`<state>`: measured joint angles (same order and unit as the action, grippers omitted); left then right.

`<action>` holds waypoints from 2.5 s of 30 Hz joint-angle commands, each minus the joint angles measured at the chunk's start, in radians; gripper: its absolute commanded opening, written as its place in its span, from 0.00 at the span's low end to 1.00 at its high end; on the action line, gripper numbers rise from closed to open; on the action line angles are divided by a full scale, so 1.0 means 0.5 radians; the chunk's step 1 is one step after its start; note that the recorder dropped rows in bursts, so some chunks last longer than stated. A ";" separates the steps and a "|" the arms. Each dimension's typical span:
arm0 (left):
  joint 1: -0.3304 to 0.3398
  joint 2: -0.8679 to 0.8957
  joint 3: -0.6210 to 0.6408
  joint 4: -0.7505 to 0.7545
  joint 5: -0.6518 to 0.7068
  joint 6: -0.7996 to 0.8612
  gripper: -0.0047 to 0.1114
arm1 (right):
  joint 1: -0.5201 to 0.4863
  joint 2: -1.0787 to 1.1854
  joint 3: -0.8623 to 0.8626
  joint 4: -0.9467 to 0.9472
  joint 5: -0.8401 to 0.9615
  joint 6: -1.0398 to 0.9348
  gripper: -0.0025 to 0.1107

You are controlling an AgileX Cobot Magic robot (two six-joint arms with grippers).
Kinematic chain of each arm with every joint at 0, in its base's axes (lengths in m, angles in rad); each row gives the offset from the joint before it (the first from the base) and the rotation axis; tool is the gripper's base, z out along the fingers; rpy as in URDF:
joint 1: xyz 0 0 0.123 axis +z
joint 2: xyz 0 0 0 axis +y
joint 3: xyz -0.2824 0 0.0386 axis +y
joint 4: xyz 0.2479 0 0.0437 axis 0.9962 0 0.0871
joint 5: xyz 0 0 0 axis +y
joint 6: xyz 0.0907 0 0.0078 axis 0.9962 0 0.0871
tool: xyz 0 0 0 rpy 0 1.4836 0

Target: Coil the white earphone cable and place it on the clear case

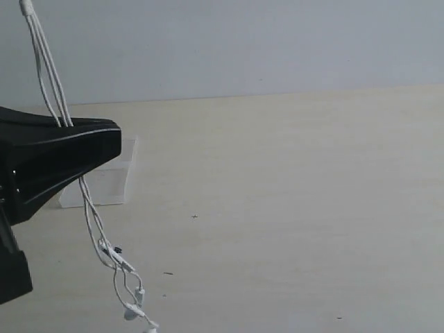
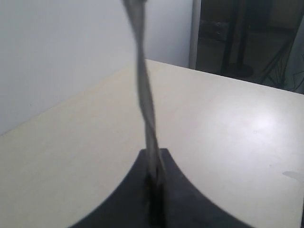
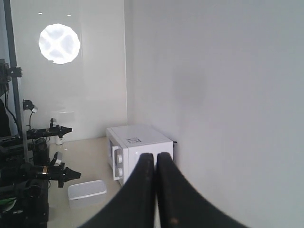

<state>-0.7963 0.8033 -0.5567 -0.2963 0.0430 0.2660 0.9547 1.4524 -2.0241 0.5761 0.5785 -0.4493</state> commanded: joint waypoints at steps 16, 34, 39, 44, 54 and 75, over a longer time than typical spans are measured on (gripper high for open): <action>-0.009 0.002 -0.017 0.047 0.066 -0.016 0.04 | -0.003 -0.114 -0.013 -0.018 -0.068 0.013 0.02; 0.002 -0.109 -0.017 0.073 0.112 -0.016 0.04 | -0.003 -0.181 -0.013 -0.996 0.287 0.626 0.02; 0.112 -0.193 -0.017 0.103 0.272 -0.016 0.04 | -0.003 -0.202 -0.013 -1.242 0.373 0.814 0.02; 0.283 -0.267 -0.017 0.103 0.412 -0.021 0.04 | -0.003 -0.226 -0.013 -1.274 0.365 0.815 0.02; 0.342 -0.408 -0.017 0.103 0.511 -0.021 0.04 | -0.003 -0.230 -0.013 -1.488 0.586 0.899 0.02; 0.342 -0.498 -0.064 0.103 0.556 -0.067 0.04 | -0.003 -0.189 -0.008 -1.975 1.180 1.148 0.02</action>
<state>-0.6284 0.5609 -0.5749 -0.2447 0.3167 0.2434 0.9547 1.3609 -2.0241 -0.3735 1.1462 0.1115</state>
